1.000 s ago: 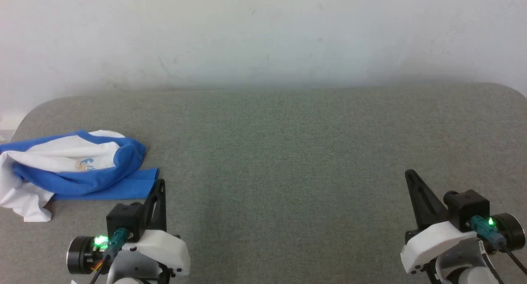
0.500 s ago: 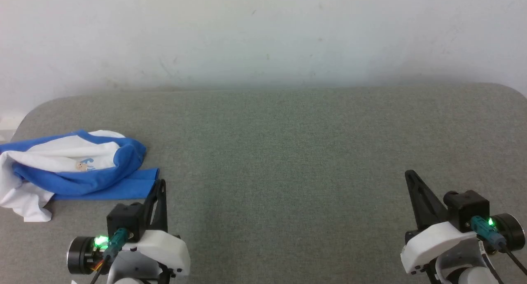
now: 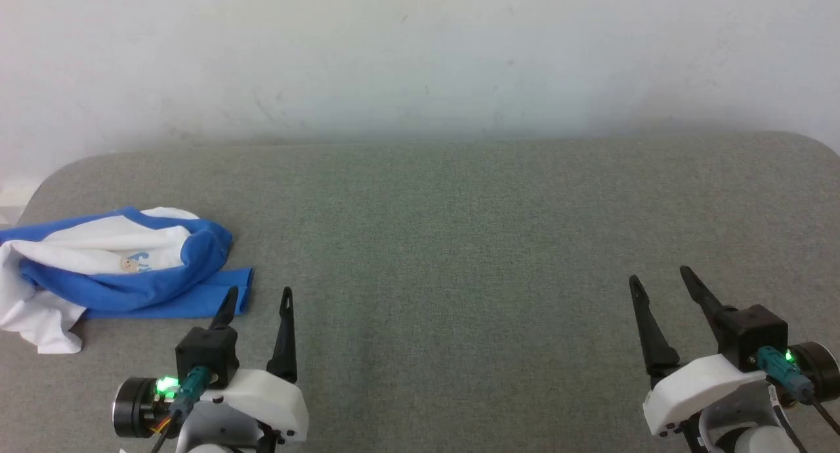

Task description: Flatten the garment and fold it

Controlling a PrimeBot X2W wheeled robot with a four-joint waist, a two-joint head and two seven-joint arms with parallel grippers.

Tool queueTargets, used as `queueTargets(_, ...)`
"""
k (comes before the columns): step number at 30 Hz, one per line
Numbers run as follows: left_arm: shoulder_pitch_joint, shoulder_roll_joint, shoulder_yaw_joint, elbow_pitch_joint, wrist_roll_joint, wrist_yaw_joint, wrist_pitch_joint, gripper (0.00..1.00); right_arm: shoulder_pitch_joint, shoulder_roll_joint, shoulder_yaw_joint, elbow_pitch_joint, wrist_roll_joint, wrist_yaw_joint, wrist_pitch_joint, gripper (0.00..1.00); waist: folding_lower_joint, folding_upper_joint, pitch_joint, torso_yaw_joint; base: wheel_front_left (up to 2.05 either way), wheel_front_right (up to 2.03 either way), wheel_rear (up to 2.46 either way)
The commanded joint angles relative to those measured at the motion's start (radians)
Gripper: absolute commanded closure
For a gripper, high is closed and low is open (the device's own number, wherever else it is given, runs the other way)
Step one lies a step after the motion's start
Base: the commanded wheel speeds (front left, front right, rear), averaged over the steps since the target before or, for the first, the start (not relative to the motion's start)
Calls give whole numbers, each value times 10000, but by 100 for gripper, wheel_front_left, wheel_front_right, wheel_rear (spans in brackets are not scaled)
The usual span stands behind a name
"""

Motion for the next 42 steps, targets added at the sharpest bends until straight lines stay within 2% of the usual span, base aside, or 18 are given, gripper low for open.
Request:
queueTargets(1,-55,-2,-50,39,-80,72,-80,0,-18,7,-52,25,92,-2,-76,0,0,-1,1,1,0,0,0)
queueTargets(20,-132,-4,-262,172,-209,233,-477,0,59,14,-17,-95,246,-5,-472,0,0,-1,-8,305,0,0,0)
queueTargets(42,-210,-7,-511,265,-317,408,-937,0,105,22,-90,-182,69,-9,-932,0,0,-1,10,1476,0,0,0)
